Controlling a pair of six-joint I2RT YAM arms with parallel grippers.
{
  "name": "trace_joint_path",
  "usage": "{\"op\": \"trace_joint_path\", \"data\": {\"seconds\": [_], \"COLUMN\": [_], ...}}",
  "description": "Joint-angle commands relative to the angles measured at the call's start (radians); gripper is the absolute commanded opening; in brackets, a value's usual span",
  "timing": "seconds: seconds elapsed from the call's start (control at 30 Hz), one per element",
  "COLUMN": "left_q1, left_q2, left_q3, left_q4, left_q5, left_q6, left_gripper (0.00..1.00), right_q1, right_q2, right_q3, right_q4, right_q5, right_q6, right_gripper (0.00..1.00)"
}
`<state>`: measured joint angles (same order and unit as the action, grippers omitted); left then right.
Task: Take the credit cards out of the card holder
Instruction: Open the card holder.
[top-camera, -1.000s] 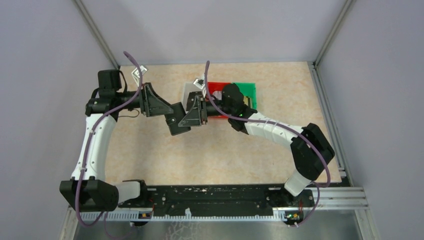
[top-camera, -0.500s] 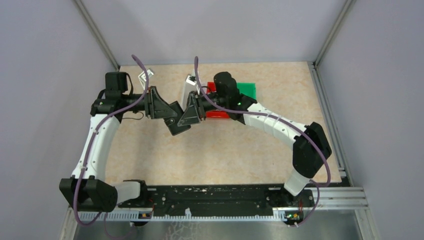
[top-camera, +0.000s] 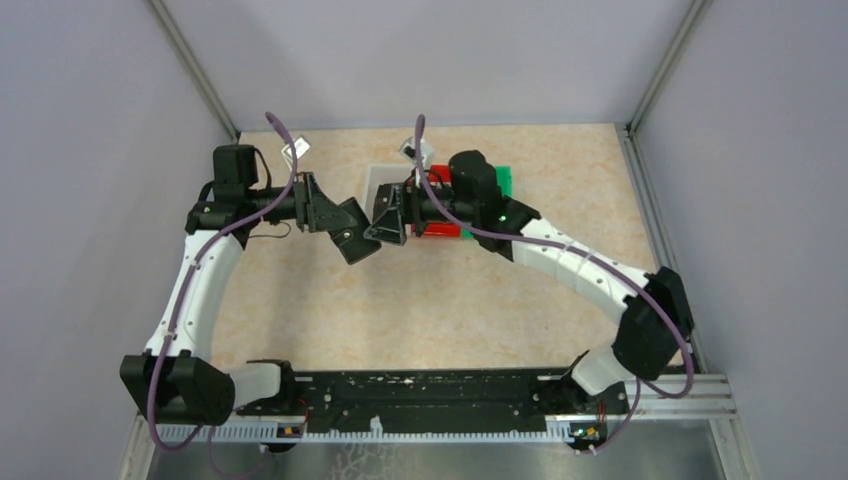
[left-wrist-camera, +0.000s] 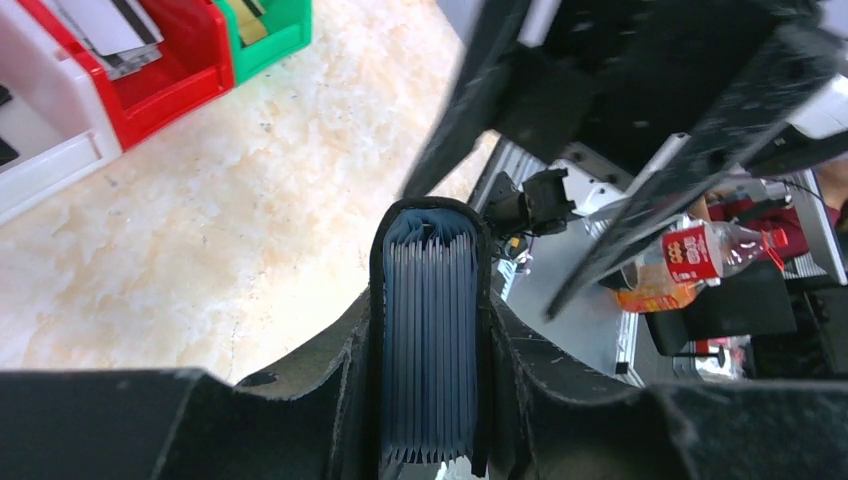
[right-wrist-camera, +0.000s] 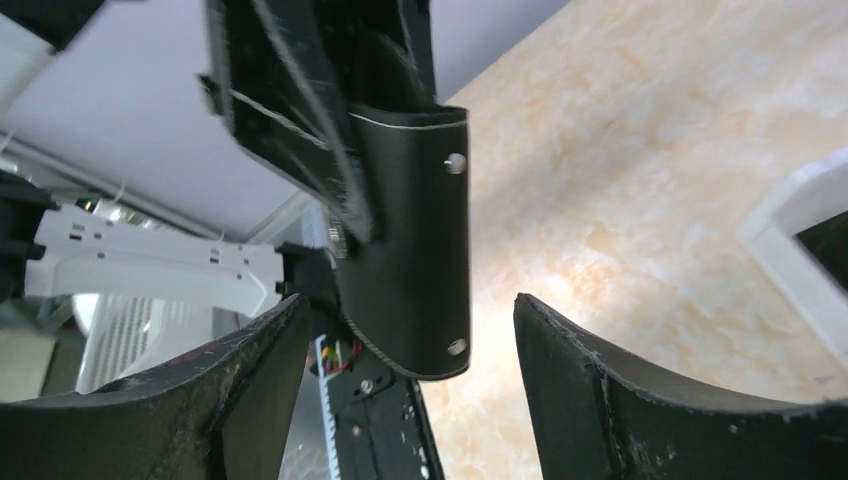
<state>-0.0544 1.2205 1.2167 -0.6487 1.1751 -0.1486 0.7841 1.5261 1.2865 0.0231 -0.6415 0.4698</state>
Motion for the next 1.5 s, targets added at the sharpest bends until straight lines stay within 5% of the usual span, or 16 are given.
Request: {"op": "trace_joint_path", "data": {"seconds": [0.0,0.97,1.2,1.47], "left_q1": [-0.005,-0.005,-0.005,-0.005], "left_q2": [-0.017,-0.027,-0.022,-0.022], "left_q3": [-0.003,0.010,-0.001,-0.006], "left_q4": [0.076,0.076,0.082,0.094], "left_q5": [-0.076,-0.087,-0.118,-0.164], "left_q6": [-0.075,-0.097,-0.099,-0.109], "left_gripper": [0.00,0.00,0.00,0.00], "right_q1": [0.012,0.149,0.185,0.265], "right_q2": [-0.158,0.000,0.037,0.061], "right_q3": [-0.038,0.005,0.024,0.082], "right_q4": [0.125,0.216,0.218,0.132], "right_q5": [0.183,0.217,0.295,0.566], "right_q6": [0.018,0.066,0.061,-0.026], "right_gripper": [0.73,0.55,0.42,0.18]}}
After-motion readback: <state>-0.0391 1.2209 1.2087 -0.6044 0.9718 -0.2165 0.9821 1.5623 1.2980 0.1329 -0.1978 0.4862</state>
